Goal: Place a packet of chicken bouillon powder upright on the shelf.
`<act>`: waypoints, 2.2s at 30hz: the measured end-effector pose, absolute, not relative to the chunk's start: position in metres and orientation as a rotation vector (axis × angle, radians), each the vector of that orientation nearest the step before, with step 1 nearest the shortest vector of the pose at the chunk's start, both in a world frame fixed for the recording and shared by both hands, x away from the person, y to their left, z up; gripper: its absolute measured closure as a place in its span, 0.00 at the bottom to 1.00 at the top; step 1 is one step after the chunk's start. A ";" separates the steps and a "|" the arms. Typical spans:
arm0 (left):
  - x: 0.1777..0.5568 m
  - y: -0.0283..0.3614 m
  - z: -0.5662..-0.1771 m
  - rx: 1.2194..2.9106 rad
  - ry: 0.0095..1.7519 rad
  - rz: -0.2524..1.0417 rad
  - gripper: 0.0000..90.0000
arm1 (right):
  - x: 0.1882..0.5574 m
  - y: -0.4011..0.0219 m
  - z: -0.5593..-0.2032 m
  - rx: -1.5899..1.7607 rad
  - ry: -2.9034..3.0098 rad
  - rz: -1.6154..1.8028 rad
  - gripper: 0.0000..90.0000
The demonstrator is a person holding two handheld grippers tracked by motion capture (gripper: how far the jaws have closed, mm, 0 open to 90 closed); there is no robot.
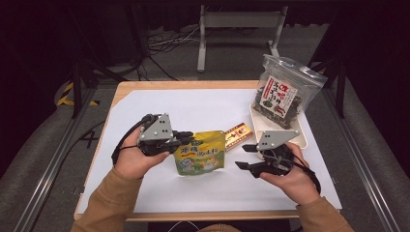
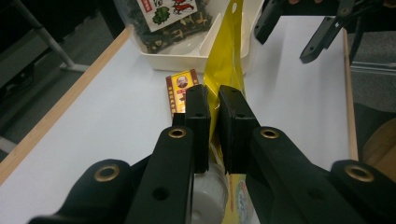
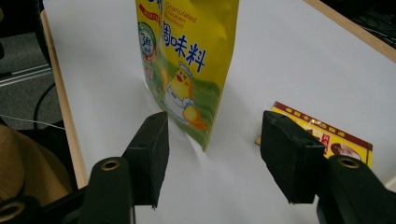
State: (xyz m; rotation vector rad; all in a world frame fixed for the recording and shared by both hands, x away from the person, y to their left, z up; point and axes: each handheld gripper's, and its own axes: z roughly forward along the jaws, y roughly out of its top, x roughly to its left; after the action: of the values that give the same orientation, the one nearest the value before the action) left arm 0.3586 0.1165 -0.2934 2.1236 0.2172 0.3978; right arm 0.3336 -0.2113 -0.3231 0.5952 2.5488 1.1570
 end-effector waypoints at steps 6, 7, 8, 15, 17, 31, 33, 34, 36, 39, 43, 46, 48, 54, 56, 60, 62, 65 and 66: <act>0.354 0.114 -0.290 2.108 0.171 0.372 0.93 | 0.339 -0.191 -0.319 0.533 2.583 1.138 0.47; 0.353 0.114 -0.290 2.103 0.167 0.368 0.93 | 0.340 -0.188 -0.318 0.524 2.590 1.134 0.47; 0.352 0.114 -0.289 2.102 0.159 0.368 0.93 | 0.342 -0.185 -0.318 0.518 2.596 1.129 0.47; 0.348 0.110 -0.288 2.093 0.121 0.352 0.94 | 0.348 -0.171 -0.318 0.459 2.636 1.123 0.55; 0.348 0.109 -0.288 2.092 0.118 0.350 0.95 | 0.349 -0.169 -0.318 0.442 2.652 1.128 0.59; 0.347 0.109 -0.288 2.076 0.111 0.328 0.94 | 0.353 -0.157 -0.320 0.349 2.744 1.132 0.99; 0.348 0.109 -0.289 2.072 0.120 0.317 0.93 | 0.352 -0.157 -0.319 0.351 2.754 1.138 1.00; 0.348 0.109 -0.289 2.067 0.121 0.313 0.93 | 0.352 -0.157 -0.319 0.351 2.754 1.138 1.00; 0.349 0.110 -0.289 2.061 0.118 0.300 0.93 | 0.351 -0.157 -0.319 0.353 2.752 1.140 1.00; 0.349 0.111 -0.289 2.052 0.136 0.286 0.90 | 0.351 -0.159 -0.318 0.367 2.760 1.145 1.00; 0.349 0.113 -0.288 2.028 0.149 0.268 0.82 | 0.351 -0.160 -0.317 0.375 2.776 1.140 1.00; 0.349 0.114 -0.288 2.009 0.168 0.275 0.66 | 0.350 -0.164 -0.314 0.384 2.771 1.164 1.00; 0.350 0.116 -0.287 1.991 0.177 0.276 0.59 | 0.349 -0.167 -0.310 0.391 2.766 1.159 1.00; 0.348 0.123 -0.285 1.970 0.219 0.292 0.45 | 0.348 -0.179 -0.302 0.413 2.737 1.131 1.00; 0.349 0.126 -0.287 1.967 0.242 0.275 0.45 | 0.347 -0.184 -0.299 0.422 2.726 1.129 1.00; 0.353 0.131 -0.293 1.980 0.289 0.265 0.44 | 0.347 -0.194 -0.294 0.449 2.710 1.125 1.00; 0.354 0.133 -0.296 1.974 0.316 0.242 0.44 | 0.348 -0.199 -0.292 0.462 2.703 1.124 1.00; 0.357 0.136 -0.299 1.973 0.336 0.238 0.43 | 0.349 -0.205 -0.288 0.475 2.692 1.115 1.00; 0.358 0.138 -0.300 1.974 0.343 0.237 0.43 | 0.349 -0.208 -0.286 0.486 2.686 1.112 1.00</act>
State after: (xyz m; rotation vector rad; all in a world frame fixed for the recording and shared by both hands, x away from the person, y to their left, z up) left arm 0.3582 0.1381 -0.2999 1.9743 0.3431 0.2373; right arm 0.3491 -0.2078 -0.2864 0.4855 2.6861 1.1123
